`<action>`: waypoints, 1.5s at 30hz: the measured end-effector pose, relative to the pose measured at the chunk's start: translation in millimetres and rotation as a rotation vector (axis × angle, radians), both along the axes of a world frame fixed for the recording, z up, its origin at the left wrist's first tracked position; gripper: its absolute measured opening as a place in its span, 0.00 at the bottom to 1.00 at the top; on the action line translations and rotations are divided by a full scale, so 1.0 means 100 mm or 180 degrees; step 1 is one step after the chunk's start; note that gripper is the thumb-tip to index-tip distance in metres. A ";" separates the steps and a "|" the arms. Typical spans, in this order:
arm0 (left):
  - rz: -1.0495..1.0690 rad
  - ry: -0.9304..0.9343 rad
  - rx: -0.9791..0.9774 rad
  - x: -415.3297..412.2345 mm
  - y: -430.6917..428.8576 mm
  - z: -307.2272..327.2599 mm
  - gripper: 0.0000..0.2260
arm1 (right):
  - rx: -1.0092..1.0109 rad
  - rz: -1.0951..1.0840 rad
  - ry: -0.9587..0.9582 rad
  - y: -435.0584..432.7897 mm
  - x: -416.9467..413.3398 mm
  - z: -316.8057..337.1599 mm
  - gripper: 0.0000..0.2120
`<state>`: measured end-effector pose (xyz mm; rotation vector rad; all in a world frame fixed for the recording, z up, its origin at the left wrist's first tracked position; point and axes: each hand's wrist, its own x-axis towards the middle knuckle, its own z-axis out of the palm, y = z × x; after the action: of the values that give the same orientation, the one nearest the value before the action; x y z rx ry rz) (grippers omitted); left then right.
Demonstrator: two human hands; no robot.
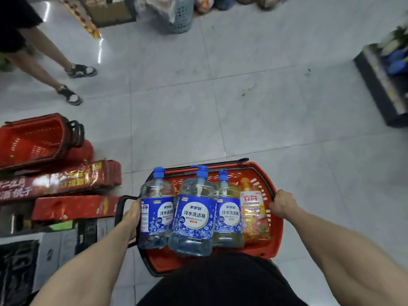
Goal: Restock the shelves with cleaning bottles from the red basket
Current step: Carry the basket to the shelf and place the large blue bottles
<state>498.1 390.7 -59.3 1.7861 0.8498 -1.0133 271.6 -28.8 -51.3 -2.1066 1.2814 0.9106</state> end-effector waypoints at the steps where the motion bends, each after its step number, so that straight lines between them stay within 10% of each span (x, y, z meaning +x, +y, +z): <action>1: -0.0070 -0.0074 -0.0040 0.06 -0.11 -0.18 0.22 | 0.0027 -0.0098 0.0014 -0.12 -0.12 0.02 0.14; 24: -0.3619 0.0347 -0.0246 0.27 -5.66 0.31 0.24 | -0.0440 -0.3362 0.0034 -1.58 -2.07 0.35 0.09; 45: -0.4736 0.0403 0.0039 -1.27 -9.76 0.28 0.24 | -0.0337 -0.4738 -0.0134 -3.71 -3.36 0.15 0.10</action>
<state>371.2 -585.4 -31.5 2.2867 -0.6434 -1.9778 -63.9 -400.1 -36.3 -0.6842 2.2479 0.0933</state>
